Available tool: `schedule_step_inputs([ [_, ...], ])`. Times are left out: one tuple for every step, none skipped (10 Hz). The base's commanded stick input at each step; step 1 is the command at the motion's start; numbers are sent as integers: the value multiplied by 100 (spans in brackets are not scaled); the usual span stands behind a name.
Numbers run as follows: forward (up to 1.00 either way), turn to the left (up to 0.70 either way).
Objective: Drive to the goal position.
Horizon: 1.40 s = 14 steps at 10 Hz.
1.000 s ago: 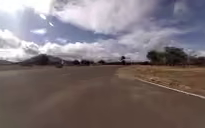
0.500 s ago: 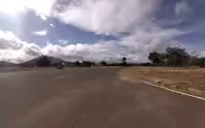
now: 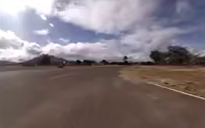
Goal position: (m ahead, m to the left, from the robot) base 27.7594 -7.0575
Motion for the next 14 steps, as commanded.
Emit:
schedule_step_inputs([
  [70, 0],
  [70, 0],
  [70, 0],
  [70, 0],
  [70, 0],
  [70, 0],
  [70, 0],
  [70, -35],
  [70, -35],
  [70, -28],
  [70, -21],
  [70, -15],
  [70, -8],
  [70, -1],
])
